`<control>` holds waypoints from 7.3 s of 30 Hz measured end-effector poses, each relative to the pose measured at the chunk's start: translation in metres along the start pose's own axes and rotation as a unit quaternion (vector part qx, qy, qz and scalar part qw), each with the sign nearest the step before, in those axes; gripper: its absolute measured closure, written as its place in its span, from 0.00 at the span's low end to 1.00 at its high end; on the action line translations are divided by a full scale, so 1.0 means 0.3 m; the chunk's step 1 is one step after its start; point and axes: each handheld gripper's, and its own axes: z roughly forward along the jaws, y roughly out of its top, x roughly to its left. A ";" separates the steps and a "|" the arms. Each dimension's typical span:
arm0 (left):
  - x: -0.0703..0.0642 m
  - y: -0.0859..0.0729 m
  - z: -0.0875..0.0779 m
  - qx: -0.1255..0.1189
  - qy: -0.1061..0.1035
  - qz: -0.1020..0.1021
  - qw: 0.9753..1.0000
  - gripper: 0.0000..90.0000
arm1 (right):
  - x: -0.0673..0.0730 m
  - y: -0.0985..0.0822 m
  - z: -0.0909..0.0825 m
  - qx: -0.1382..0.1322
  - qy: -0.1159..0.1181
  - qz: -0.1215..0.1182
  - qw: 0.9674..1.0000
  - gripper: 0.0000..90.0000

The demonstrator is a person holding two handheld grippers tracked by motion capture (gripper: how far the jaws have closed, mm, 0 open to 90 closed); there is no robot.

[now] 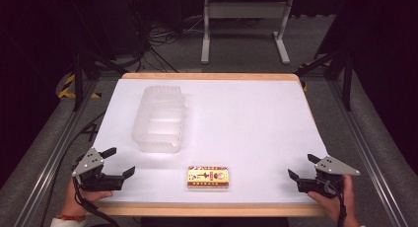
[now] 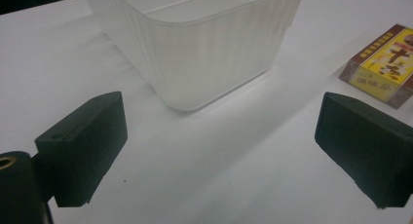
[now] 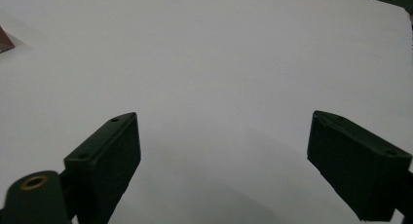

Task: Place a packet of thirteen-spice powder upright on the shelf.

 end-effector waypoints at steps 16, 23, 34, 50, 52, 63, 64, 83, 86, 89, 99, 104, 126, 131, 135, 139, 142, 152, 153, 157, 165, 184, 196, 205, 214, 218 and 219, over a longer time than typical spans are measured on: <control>-0.120 0.067 0.038 0.035 -0.065 0.081 0.994 0.15 | 0.007 0.010 -0.004 -0.004 -0.004 -0.002 1.000 0.14; -0.190 0.125 0.080 0.052 -0.094 0.114 0.988 0.16 | 0.023 0.010 0.002 0.002 0.002 -0.010 1.000 0.14; -0.276 0.192 0.181 0.089 -0.143 0.157 0.973 0.25 | 0.024 -0.013 -0.011 0.011 0.000 -0.004 1.000 0.14; -0.440 0.310 0.397 0.140 -0.212 0.248 0.935 0.24 | 0.027 -0.048 -0.055 0.017 -0.017 0.003 1.000 0.14; -0.461 0.318 0.431 0.154 -0.217 0.254 0.930 0.25 | 0.028 -0.048 -0.055 0.018 -0.018 0.001 1.000 0.14; -0.546 0.363 0.540 0.209 -0.238 0.286 0.904 0.25 | 0.027 -0.059 -0.063 0.022 -0.022 0.004 1.000 0.14; -0.553 0.367 0.552 0.213 -0.242 0.286 0.902 0.25 | 0.027 -0.060 -0.064 0.023 -0.022 0.005 1.000 0.14; -0.617 0.370 0.671 0.275 -0.268 0.301 0.873 0.26 | 0.019 -0.072 -0.082 0.024 -0.031 0.010 0.999 0.14; -0.610 0.373 0.669 0.274 -0.272 0.295 0.874 0.30 | 0.024 -0.070 -0.081 0.026 -0.033 0.004 0.999 0.14; -0.606 0.374 0.670 0.277 -0.274 0.288 0.875 0.33 | 0.028 -0.068 -0.078 0.027 -0.033 0.001 0.999 0.14; -0.589 0.383 0.650 0.271 -0.265 0.290 0.879 0.36 | 0.026 -0.070 -0.081 0.026 -0.033 0.002 0.999 0.13; -0.555 0.396 0.618 0.247 -0.242 0.266 0.900 0.36 | 0.026 -0.072 -0.079 0.028 -0.034 0.001 0.999 0.13; -0.372 0.467 0.442 0.108 -0.160 0.151 0.969 0.36 | 0.022 -0.072 -0.081 0.024 -0.032 0.002 0.999 0.13; -0.341 0.478 0.416 0.075 -0.148 0.128 0.978 0.36 | 0.023 -0.072 -0.079 0.026 -0.033 0.002 0.999 0.13; -0.326 0.489 0.396 0.057 -0.134 0.122 0.982 0.36 | 0.023 -0.072 -0.080 0.025 -0.033 0.002 0.999 0.13; -0.301 0.497 0.374 0.035 -0.110 0.111 0.987 0.36 | 0.023 -0.072 -0.080 0.023 -0.032 0.001 0.999 0.13; -0.280 0.504 0.354 0.016 -0.109 0.095 0.989 0.36 | 0.023 -0.071 -0.080 0.025 -0.033 0.000 0.999 0.13; -0.258 0.528 0.296 -0.030 -0.110 0.074 0.991 0.36 | 0.022 -0.070 -0.083 0.024 -0.034 -0.001 0.999 0.13; -0.254 0.531 0.291 -0.036 -0.102 0.071 0.992 0.36 | 0.023 -0.070 -0.082 0.024 -0.035 -0.001 0.999 0.13; -0.235 0.534 0.280 -0.058 -0.090 0.049 0.993 0.36 | 0.023 -0.069 -0.082 0.024 -0.033 -0.002 0.999 0.13; -0.148 0.538 0.279 -0.093 -0.042 0.000 0.995 0.36 | 0.023 -0.071 -0.077 0.027 -0.034 -0.001 0.999 0.13; 0.021 0.530 0.412 -0.101 0.037 -0.084 0.991 0.36 | 0.027 -0.082 -0.055 0.043 -0.032 -0.005 0.999 0.13; 0.066 0.539 0.502 -0.069 0.078 -0.118 0.988 0.36 | 0.026 -0.083 -0.056 0.040 -0.032 -0.003 0.999 0.13; 0.102 0.523 0.523 -0.060 0.096 -0.141 0.983 0.36 | 0.027 -0.083 -0.054 0.043 -0.031 -0.005 0.999 0.13; 0.119 0.517 0.527 -0.044 0.096 -0.148 0.983 0.35 | 0.029 -0.084 -0.051 0.044 -0.029 -0.005 0.999 0.13; 0.117 0.522 0.512 -0.037 0.098 -0.144 0.984 0.35 | 0.028 -0.084 -0.053 0.044 -0.029 -0.004 0.999 0.13; 0.116 0.524 0.506 -0.030 0.102 -0.137 0.985 0.35 | 0.027 -0.084 -0.053 0.044 -0.029 -0.003 0.999 0.13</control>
